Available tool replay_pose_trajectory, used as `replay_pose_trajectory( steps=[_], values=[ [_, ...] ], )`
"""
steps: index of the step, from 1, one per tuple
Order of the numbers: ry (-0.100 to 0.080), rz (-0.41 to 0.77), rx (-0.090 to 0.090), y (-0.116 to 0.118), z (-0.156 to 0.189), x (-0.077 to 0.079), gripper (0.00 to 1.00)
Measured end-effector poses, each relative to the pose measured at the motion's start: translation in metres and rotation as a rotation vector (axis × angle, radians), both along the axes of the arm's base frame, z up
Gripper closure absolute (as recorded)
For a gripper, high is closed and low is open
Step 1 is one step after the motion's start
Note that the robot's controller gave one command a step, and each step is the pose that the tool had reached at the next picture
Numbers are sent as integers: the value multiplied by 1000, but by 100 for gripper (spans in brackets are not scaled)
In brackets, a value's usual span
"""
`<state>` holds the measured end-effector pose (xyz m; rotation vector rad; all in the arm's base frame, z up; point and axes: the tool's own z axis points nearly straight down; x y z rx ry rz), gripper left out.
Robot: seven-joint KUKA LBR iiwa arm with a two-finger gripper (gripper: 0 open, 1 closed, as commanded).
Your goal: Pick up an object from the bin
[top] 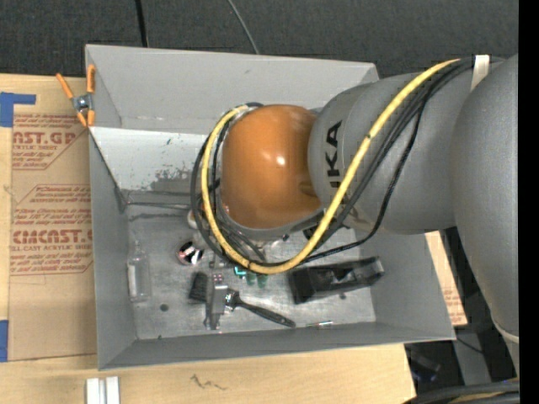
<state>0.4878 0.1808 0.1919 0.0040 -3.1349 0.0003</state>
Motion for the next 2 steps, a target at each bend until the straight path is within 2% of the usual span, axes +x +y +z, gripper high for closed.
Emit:
replay_pose_trajectory(
  steps=[1,2],
  values=[
    [-7,-2,1,-1,3,2,0],
    [-15,-17,4,-2,-40,5,0]
  ],
)
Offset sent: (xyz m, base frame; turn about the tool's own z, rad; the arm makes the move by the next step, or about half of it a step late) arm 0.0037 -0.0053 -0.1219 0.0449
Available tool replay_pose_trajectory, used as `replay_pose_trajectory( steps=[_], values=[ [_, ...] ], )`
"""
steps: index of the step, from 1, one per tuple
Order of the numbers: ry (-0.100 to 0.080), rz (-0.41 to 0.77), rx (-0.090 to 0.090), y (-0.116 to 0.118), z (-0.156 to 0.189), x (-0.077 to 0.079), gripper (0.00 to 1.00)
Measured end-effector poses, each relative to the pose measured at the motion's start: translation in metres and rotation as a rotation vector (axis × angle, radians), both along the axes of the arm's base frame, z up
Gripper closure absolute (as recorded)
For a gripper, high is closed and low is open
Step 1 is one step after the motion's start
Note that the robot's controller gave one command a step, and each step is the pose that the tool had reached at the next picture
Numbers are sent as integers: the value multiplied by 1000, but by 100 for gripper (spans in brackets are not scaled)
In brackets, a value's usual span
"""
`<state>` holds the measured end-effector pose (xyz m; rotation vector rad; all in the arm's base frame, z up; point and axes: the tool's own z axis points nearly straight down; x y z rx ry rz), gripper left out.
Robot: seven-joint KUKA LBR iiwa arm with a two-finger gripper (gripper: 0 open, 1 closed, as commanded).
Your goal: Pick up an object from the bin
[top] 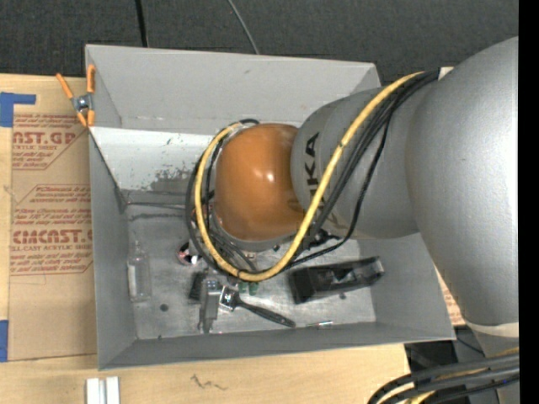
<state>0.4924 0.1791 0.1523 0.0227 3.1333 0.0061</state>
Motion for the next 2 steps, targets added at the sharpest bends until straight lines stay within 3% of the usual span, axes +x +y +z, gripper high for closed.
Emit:
replay_pose_trajectory(
  steps=[1,2],
  values=[
    [1,-17,0,-17,-69,-4,0],
    [0,52,0,-54,-80,26,100]
  ],
)
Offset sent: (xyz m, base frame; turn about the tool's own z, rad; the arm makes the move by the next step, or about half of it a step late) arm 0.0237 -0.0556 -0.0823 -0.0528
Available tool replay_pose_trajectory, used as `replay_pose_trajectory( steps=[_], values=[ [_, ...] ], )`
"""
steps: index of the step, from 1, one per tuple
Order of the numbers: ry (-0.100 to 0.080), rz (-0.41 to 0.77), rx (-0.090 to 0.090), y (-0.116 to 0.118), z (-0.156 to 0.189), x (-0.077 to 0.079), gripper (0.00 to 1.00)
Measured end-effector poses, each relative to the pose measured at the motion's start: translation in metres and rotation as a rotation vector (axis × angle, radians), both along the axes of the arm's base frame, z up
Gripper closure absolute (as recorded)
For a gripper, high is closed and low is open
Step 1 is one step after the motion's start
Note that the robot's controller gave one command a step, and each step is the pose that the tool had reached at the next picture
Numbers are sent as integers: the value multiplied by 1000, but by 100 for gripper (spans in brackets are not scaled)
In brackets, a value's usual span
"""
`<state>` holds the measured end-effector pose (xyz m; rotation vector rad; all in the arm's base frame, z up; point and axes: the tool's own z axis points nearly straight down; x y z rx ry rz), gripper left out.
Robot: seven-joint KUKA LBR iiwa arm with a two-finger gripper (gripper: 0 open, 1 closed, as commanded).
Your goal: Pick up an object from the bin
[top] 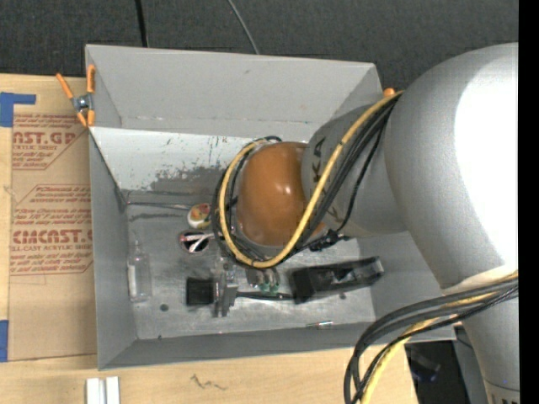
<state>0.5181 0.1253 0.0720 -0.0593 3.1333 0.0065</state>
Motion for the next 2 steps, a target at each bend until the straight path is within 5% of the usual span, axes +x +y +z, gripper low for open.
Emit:
replay_pose_trajectory(
  steps=[1,2],
  values=[
    [0,0,0,0,0,0,100],
    [6,22,-3,-9,130,12,100]
  ],
)
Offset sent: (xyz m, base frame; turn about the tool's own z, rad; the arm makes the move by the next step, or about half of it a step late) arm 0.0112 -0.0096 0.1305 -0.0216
